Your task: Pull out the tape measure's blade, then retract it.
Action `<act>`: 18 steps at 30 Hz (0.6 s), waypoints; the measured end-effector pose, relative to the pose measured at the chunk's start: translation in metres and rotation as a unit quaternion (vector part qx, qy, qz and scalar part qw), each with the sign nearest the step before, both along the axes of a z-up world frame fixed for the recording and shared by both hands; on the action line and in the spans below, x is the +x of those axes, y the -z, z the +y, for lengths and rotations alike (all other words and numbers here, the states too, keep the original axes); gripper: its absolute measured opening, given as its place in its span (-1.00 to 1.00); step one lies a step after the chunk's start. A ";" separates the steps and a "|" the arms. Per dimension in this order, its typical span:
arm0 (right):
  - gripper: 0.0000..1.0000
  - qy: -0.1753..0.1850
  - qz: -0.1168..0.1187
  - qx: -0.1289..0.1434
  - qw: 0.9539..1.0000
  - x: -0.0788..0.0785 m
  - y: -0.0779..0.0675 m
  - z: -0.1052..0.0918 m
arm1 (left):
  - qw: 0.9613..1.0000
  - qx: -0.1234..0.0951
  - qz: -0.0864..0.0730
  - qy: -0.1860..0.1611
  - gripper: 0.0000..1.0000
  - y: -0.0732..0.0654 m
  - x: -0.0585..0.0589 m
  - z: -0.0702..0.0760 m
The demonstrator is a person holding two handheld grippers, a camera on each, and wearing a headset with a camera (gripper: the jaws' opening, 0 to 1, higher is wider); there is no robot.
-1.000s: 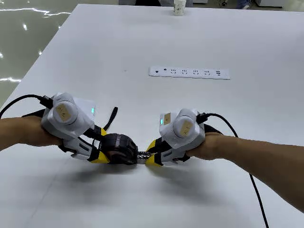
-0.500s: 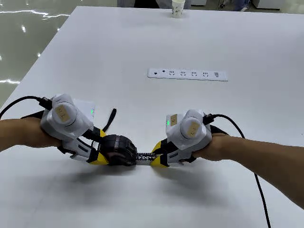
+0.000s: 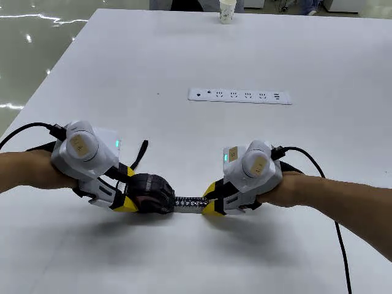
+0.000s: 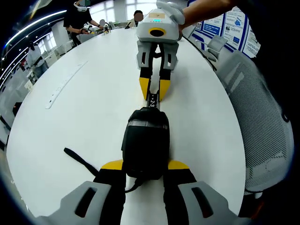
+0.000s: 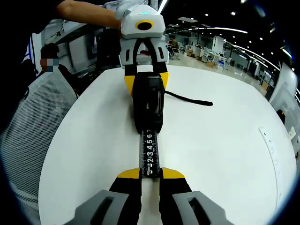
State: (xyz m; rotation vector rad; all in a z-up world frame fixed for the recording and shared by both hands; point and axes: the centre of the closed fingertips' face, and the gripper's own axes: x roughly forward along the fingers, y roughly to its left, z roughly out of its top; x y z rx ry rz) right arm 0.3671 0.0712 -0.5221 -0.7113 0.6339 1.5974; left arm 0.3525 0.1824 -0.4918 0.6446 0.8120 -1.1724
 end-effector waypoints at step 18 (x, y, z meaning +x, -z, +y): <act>-0.80 0.009 0.003 -0.004 1.000 0.004 -0.001 -0.022 | 1.000 0.002 0.002 0.002 -0.50 0.000 0.000 -0.001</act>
